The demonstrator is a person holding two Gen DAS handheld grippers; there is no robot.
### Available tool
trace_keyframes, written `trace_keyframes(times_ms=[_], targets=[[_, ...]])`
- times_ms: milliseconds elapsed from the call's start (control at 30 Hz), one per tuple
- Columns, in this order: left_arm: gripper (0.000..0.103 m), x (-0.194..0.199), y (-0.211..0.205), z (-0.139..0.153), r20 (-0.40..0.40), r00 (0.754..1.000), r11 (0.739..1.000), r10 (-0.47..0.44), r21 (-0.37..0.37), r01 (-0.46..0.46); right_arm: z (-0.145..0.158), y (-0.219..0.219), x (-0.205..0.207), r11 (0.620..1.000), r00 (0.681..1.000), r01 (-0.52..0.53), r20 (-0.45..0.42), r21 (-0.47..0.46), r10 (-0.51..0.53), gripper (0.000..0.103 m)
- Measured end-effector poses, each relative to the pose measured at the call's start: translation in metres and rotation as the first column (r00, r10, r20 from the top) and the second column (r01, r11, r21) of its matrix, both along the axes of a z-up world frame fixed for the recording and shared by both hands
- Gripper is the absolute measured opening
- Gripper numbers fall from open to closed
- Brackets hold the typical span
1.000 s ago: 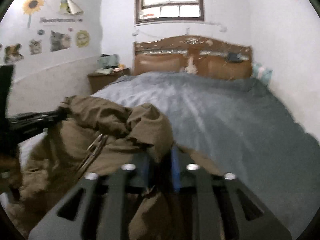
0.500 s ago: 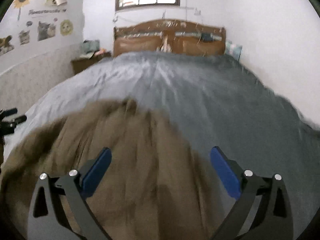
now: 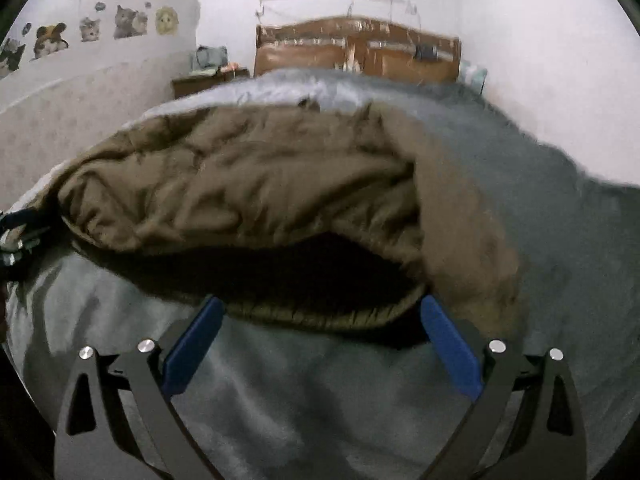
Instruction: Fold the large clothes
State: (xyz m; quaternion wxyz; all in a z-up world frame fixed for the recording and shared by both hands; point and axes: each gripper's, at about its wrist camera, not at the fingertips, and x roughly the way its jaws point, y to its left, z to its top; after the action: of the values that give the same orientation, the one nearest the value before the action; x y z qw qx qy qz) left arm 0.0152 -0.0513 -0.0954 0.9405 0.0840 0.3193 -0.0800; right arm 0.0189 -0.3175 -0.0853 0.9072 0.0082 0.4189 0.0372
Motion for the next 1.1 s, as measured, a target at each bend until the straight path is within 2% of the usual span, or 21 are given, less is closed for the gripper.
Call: trace_keyframes(times_ms=[33,100,133,233,267,300,400,433,467,500,533,567,600,633,700,733,833,933,1100], targets=[[0.1,0.004,-0.003,-0.011,-0.025,1.0,0.999,-0.003,0.031,0.004,-0.006,-0.001,0.0,1.0,1.0,0.006,-0.012,0.007,-0.006,0.099],[0.1,0.012,0.002,-0.021,-0.041,0.999,0.999,0.011,0.041,-0.01,-0.014,-0.008,0.004,0.999,0.999,0.038,-0.021,-0.006,-0.038,0.099],[0.099,0.018,0.009,-0.024,-0.042,0.998,0.997,0.051,0.066,-0.048,-0.016,-0.016,0.008,0.997,0.997,0.072,-0.016,-0.006,-0.072,0.099],[0.099,0.032,0.036,-0.015,0.007,0.99,0.986,0.144,0.083,-0.144,-0.018,-0.036,0.018,0.988,0.988,0.151,-0.017,0.038,-0.151,0.099],[0.099,0.036,0.046,-0.013,0.013,0.983,0.98,0.182,0.085,-0.182,-0.019,-0.042,0.024,0.985,0.985,0.17,-0.019,0.043,-0.169,0.099],[0.099,0.045,0.062,-0.009,0.011,0.975,0.973,0.223,0.055,-0.223,-0.02,-0.045,0.027,0.983,0.984,0.176,-0.014,0.045,-0.176,0.099],[0.099,0.067,0.084,-0.005,0.004,0.958,0.958,0.285,0.034,-0.285,-0.028,-0.053,0.046,0.981,0.982,0.186,-0.028,0.046,-0.185,0.098],[0.099,0.074,0.086,-0.005,0.003,0.959,0.958,0.284,0.039,-0.284,-0.03,-0.055,0.048,0.98,0.982,0.188,-0.028,0.058,-0.187,0.094],[0.099,0.08,0.086,-0.005,0.002,0.96,0.959,0.281,0.043,-0.281,-0.031,-0.057,0.052,0.979,0.98,0.197,-0.035,0.056,-0.195,0.066],[0.1,0.083,0.085,-0.003,0.006,0.963,0.962,0.269,0.033,-0.269,-0.032,-0.054,0.053,0.979,0.979,0.199,-0.049,0.054,-0.196,0.051],[0.1,0.086,0.084,0.0,0.023,0.965,0.965,0.262,0.028,-0.262,-0.032,-0.057,0.056,0.977,0.977,0.206,-0.061,0.059,-0.203,0.028],[0.1,0.087,0.078,0.001,0.032,0.963,0.963,0.267,0.032,-0.268,-0.031,-0.058,0.056,0.974,0.975,0.217,-0.058,0.071,-0.213,0.02],[0.099,0.091,0.077,0.002,0.038,0.96,0.96,0.277,0.038,-0.278,-0.03,-0.059,0.056,0.973,0.975,0.218,-0.058,0.08,-0.213,0.018],[0.092,0.094,0.077,0.002,0.037,0.96,0.96,0.279,0.029,-0.28,-0.028,-0.059,0.054,0.973,0.977,0.212,-0.057,0.089,-0.207,0.014],[0.052,0.095,0.08,0.0,0.02,0.964,0.964,0.266,0.02,-0.266,-0.025,-0.057,0.051,0.977,0.98,0.196,-0.041,0.082,-0.194,0.012],[0.013,0.094,0.079,-0.008,0.004,0.969,0.969,0.246,0.012,-0.246,-0.022,-0.057,0.047,0.979,0.982,0.19,-0.032,0.079,-0.188,0.01],[0.007,0.09,0.072,-0.011,0.018,0.973,0.973,0.231,-0.022,-0.231,-0.01,-0.06,0.036,0.979,0.983,0.181,0.0,0.089,-0.182,0.008],[0.007,0.08,0.072,0.003,0.048,0.971,0.971,0.233,-0.061,-0.23,0.003,-0.06,0.025,0.981,0.985,0.168,0.028,0.092,-0.171,0.008],[0.007,0.04,0.074,0.032,0.081,0.975,0.977,0.208,-0.06,-0.204,0.029,-0.065,-0.009,0.984,0.986,0.153,0.055,0.093,-0.159,0.008]])
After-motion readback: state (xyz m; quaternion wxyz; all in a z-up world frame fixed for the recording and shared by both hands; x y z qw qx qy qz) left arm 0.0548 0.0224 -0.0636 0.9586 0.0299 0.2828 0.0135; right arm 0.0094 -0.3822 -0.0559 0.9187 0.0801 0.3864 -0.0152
